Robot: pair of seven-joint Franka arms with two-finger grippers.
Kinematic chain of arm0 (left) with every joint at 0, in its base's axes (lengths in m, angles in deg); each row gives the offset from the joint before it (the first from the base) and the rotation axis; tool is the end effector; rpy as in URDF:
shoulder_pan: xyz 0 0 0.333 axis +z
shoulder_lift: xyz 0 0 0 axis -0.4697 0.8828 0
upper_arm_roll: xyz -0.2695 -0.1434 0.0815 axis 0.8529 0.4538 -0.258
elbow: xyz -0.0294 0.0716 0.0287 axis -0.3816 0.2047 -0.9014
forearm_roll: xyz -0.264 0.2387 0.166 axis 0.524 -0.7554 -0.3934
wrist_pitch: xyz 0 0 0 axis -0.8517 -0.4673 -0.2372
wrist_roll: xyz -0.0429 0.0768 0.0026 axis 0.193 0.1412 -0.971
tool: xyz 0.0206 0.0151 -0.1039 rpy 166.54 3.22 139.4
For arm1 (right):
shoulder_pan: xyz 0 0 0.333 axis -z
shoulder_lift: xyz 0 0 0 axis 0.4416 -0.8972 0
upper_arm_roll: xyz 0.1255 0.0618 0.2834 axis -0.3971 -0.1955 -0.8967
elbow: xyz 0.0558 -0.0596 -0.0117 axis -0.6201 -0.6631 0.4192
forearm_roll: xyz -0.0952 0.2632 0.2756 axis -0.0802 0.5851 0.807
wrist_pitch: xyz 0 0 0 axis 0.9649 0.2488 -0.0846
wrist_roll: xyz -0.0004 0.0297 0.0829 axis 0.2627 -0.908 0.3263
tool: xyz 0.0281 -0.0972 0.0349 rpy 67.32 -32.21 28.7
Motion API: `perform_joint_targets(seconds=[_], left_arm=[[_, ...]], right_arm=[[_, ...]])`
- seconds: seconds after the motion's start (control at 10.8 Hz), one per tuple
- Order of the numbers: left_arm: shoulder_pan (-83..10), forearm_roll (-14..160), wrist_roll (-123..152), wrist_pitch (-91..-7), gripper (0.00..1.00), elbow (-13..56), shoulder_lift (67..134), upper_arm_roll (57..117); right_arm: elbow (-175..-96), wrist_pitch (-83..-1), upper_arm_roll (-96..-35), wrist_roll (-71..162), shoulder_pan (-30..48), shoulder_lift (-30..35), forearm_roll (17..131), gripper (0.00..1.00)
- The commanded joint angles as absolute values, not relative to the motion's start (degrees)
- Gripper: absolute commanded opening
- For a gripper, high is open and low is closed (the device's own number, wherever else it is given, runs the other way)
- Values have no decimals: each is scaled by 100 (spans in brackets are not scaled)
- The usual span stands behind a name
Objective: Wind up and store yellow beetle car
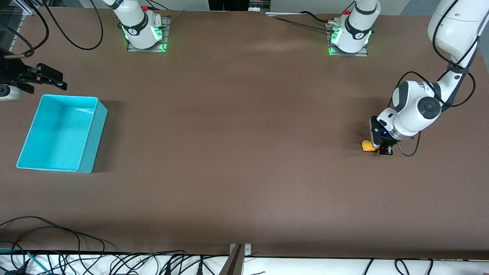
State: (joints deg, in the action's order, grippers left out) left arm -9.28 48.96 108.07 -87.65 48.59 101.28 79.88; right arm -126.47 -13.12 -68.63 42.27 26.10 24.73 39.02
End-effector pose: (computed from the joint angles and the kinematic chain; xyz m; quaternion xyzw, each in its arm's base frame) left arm 0.5514 0.0634 0.1773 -0.6974 0.7159 -0.0099 0.0325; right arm 0.5545 -0.0202 0.6028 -0.9975 -0.0503 0.0454 0.0215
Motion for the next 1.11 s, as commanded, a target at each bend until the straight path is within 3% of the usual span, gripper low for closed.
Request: perform_joint_targets(seconds=[0.0, 1.02], left_arm=[[-798, 4708, 10932, -8768, 11, 4878, 10607, 7875], [-675, 4717, 11169, -8768, 12, 4869, 10607, 7866]], right_arm=[[-12575, -1232, -6802, 4096, 2629, 2487, 4050, 100], [-12575, -1232, -6811, 4096, 2629, 2487, 4050, 100]])
